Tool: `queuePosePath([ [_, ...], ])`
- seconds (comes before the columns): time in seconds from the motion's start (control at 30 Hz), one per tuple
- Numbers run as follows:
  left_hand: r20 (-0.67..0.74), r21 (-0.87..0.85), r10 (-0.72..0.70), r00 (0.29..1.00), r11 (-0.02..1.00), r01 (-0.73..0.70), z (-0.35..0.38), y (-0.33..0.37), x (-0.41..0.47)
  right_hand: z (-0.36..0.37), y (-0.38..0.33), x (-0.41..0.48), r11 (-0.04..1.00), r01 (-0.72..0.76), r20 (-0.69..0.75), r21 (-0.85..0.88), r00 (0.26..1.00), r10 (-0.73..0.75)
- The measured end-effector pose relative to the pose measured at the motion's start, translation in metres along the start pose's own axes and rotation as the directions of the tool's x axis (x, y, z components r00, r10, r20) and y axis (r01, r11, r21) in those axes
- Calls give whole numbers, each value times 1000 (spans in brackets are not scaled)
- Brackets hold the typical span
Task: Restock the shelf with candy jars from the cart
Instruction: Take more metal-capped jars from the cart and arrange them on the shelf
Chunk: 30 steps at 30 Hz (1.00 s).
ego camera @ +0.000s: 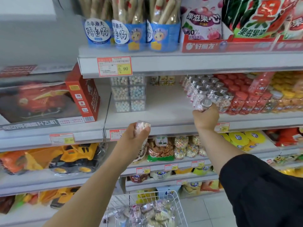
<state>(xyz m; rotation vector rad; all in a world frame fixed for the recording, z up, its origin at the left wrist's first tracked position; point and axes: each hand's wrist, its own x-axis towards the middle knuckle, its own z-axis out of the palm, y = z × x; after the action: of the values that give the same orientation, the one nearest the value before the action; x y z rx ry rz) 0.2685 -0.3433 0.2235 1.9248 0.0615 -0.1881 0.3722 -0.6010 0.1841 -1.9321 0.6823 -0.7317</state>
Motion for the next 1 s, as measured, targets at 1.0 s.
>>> queuePosePath([
  [1.0, 110, 76, 28, 994, 996, -36, 23, 13, 6, -2, 49, -9, 773, 438, -7, -459, 869, -496],
])
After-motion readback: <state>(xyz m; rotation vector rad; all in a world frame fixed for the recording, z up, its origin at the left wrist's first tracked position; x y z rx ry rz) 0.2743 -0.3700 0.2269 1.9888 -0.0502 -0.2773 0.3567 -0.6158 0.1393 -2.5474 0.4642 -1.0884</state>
